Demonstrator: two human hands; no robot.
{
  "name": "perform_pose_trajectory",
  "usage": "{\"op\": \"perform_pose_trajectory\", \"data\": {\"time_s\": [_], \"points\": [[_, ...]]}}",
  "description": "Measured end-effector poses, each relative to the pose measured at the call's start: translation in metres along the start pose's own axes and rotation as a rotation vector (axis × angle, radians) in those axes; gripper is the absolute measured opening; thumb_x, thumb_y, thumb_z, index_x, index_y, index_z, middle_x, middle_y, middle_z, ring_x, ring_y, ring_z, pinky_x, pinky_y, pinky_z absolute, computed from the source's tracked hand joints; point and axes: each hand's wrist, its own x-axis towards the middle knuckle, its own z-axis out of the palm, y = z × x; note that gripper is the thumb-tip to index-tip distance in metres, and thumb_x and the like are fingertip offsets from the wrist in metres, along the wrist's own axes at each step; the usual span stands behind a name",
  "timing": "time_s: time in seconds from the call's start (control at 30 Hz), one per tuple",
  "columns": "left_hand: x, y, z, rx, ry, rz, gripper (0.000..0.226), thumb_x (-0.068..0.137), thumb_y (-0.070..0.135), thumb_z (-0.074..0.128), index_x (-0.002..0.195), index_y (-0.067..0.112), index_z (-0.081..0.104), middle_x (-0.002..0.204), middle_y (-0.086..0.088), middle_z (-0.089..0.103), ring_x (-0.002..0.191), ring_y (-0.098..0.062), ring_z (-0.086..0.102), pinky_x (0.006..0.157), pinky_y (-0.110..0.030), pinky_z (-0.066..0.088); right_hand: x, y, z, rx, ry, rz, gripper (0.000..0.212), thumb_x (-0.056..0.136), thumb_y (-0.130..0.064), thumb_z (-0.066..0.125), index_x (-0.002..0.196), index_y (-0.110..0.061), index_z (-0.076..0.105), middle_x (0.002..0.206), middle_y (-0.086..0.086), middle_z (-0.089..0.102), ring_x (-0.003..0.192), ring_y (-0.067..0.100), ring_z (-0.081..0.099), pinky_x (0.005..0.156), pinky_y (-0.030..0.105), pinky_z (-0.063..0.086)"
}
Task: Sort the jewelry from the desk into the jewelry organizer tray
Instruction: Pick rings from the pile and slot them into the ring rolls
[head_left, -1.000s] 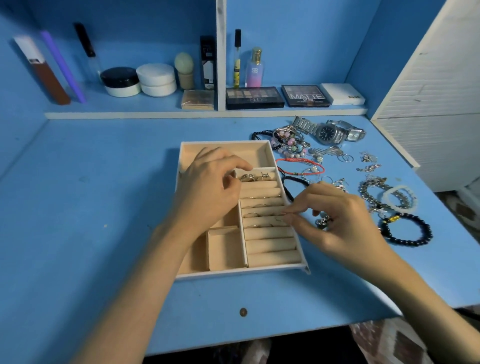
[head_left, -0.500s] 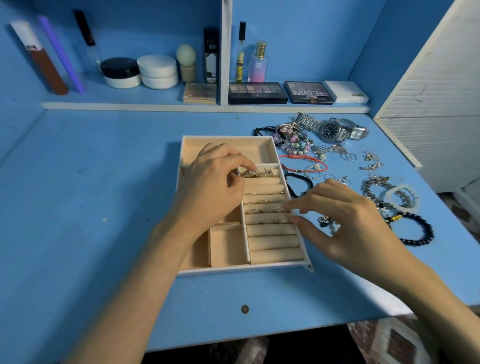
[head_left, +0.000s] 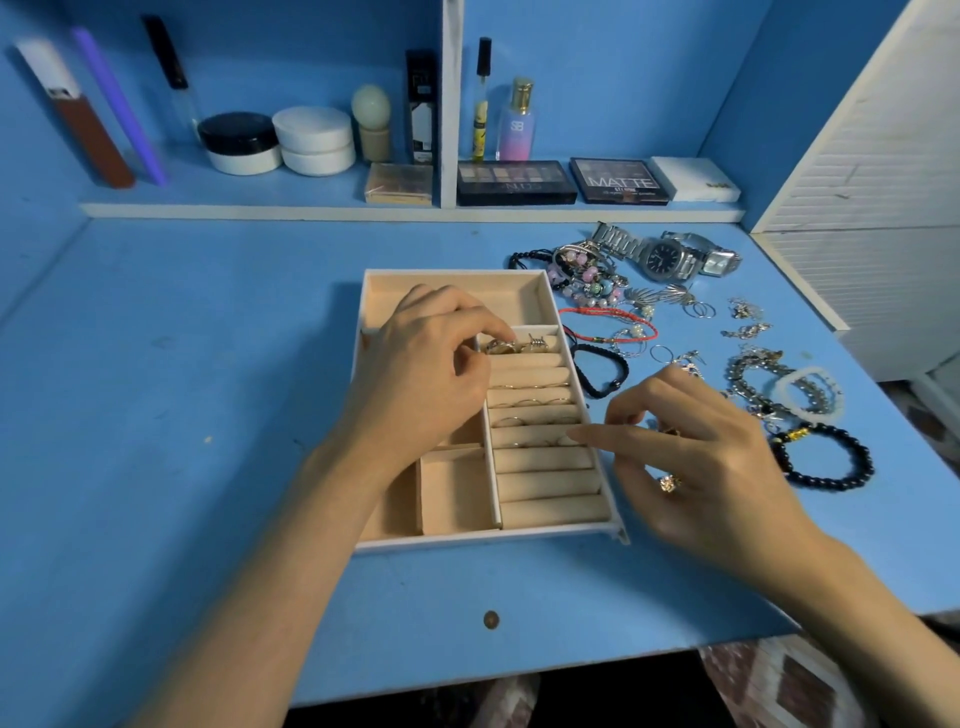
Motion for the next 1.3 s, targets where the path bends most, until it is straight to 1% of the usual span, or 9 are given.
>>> {"op": "perform_pose_trajectory", "data": {"time_s": [0.17,0.43,0.6,0.73,0.83,0.93,1.1,1.17,1.3], "points": [[0.000,0.001,0.000,0.011,-0.002,0.002,0.035,0.077,-0.005,0.051,0.091,0.020,0.071,0.092,0.004,0.061,0.094,-0.013,0.050,0.080,-0.028,0.045,-0.002,0.002,0.006,0.006,-0.016,-0.003,0.026,0.080,-0.001,0.055,0.091,-0.012,0.075,0.076,0.008,0.060,0.067,0.027,0.054,0.054,0.036,0.043],[0.000,0.000,0.000,0.016,0.008,0.020,0.035,0.076,-0.003,0.050,0.090,0.020,0.071,0.091,0.005,0.061,0.093,-0.013,0.050,0.080,-0.030,0.047,-0.003,0.002,0.006,0.071,-0.044,0.058,0.031,0.081,-0.004,0.047,0.093,-0.014,0.075,0.077,0.005,0.060,0.069,0.022,0.050,0.056,0.033,0.043],[0.004,0.003,0.000,0.045,-0.009,0.039,0.033,0.077,0.008,0.044,0.090,0.023,0.071,0.089,0.007,0.061,0.091,-0.010,0.050,0.078,-0.018,0.041,-0.001,0.010,-0.002,0.116,-0.034,0.162,0.030,0.082,-0.008,0.047,0.098,-0.014,0.072,0.081,0.004,0.060,0.072,0.022,0.054,0.060,0.034,0.044],[0.010,0.016,0.004,0.082,-0.130,0.033,0.021,0.085,0.016,0.055,0.093,0.028,0.070,0.087,0.015,0.058,0.088,-0.005,0.046,0.075,-0.008,0.035,0.004,0.035,-0.019,0.135,0.014,0.340,0.022,0.084,-0.015,0.053,0.096,-0.018,0.071,0.083,0.001,0.062,0.079,0.012,0.055,0.069,0.019,0.042],[0.017,0.027,0.014,0.050,-0.154,0.067,0.020,0.082,0.023,0.054,0.093,0.027,0.071,0.086,0.011,0.064,0.092,-0.014,0.052,0.080,-0.031,0.045,0.010,0.062,-0.029,0.158,0.011,0.493,0.016,0.083,-0.015,0.060,0.091,-0.022,0.071,0.078,-0.008,0.059,0.073,-0.003,0.050,0.066,0.008,0.036],[0.032,0.043,0.028,0.058,-0.236,0.095,0.018,0.085,0.017,0.060,0.098,0.025,0.070,0.087,0.010,0.063,0.094,-0.015,0.049,0.083,-0.037,0.044,0.011,0.090,-0.031,0.197,0.040,0.636,0.014,0.084,-0.011,0.062,0.090,-0.019,0.072,0.077,-0.008,0.060,0.069,0.001,0.052,0.063,0.009,0.036],[0.064,0.062,0.057,0.201,-0.462,0.184,0.024,0.091,0.023,0.055,0.113,0.028,0.064,0.111,0.010,0.064,0.106,-0.012,0.045,0.095,-0.034,0.038,0.010,0.114,-0.019,0.238,0.204,0.738,0.020,0.083,-0.006,0.056,0.087,-0.019,0.071,0.074,-0.003,0.061,0.066,0.010,0.054,0.063,0.021,0.042],[0.075,0.065,0.070,0.237,-0.528,0.204,0.024,0.091,0.025,0.056,0.114,0.029,0.063,0.111,0.009,0.064,0.104,-0.010,0.042,0.087,-0.026,0.035,0.008,0.116,-0.016,0.237,0.280,0.748,0.022,0.083,-0.006,0.054,0.087,-0.020,0.071,0.078,0.004,0.064,0.068,0.013,0.057,0.064,0.025,0.044],[0.095,0.064,0.084,0.246,-0.622,0.233,0.026,0.086,0.026,0.064,0.112,0.027,0.064,0.104,0.007,0.063,0.091,-0.006,0.033,0.083,-0.026,0.034,0.006,0.117,-0.015,0.226,0.386,0.765,0.023,0.082,-0.004,0.053,0.088,-0.016,0.071,0.078,0.007,0.066,0.065,0.009,0.055,0.063,0.023,0.044]]}}
